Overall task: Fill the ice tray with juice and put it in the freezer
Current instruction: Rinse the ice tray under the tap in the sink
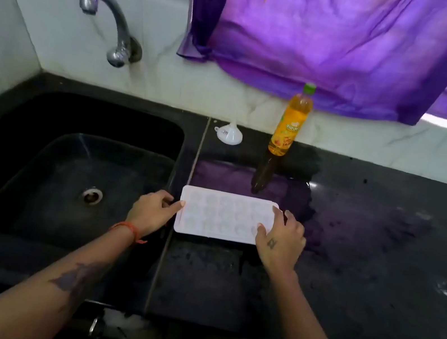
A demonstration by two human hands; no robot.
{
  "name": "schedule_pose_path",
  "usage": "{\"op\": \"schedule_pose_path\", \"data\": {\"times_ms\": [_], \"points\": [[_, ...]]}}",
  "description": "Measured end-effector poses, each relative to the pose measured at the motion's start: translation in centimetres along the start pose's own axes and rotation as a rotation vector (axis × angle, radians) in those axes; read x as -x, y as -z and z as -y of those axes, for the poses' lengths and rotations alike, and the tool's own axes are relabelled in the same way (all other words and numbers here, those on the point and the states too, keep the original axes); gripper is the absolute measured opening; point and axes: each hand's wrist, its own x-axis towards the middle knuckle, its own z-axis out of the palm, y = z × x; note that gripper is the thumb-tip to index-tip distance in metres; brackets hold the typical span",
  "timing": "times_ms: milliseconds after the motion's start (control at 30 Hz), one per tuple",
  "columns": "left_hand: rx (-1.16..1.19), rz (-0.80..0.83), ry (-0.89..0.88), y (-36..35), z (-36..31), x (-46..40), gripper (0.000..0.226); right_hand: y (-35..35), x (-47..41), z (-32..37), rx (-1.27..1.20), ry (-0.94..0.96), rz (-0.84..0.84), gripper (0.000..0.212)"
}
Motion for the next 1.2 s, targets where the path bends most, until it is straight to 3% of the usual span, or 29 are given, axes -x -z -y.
{"op": "schedule_pose_path", "data": {"times_ms": [200,467,700,933,1133,1200], "points": [[0.251,0.125,0.143,-1.6,0.2,0.2,0.029,-0.7,-1.8,-0.3,-0.155,-0.159,0.185,0.059],[0.721,-0.038,0.282,2.4,2.8,-1.9,0.027,-2.4,-3.2,5.6,-0.274,-0.023,0.215,0.064],[0.899,-0.23,0.327,10.8,6.5,-4.9,0.019,-4.1,-5.9,15.5,-0.299,0.108,0.317,0.048],[0.883,-0.292,0.334,17.8,10.6,-8.7,0.022,-5.0,-13.0,31.6,-0.378,0.416,0.177,0.057],[0.937,-0.28,0.348,20.6,12.6,-11.0,0.029,-7.1,-21.2,42.5,-0.053,0.577,0.22,0.087],[0.958,-0.27,0.34,21.1,13.1,-11.5,0.026,-7.9,-23.3,44.3,0.077,0.616,0.231,0.087]]}}
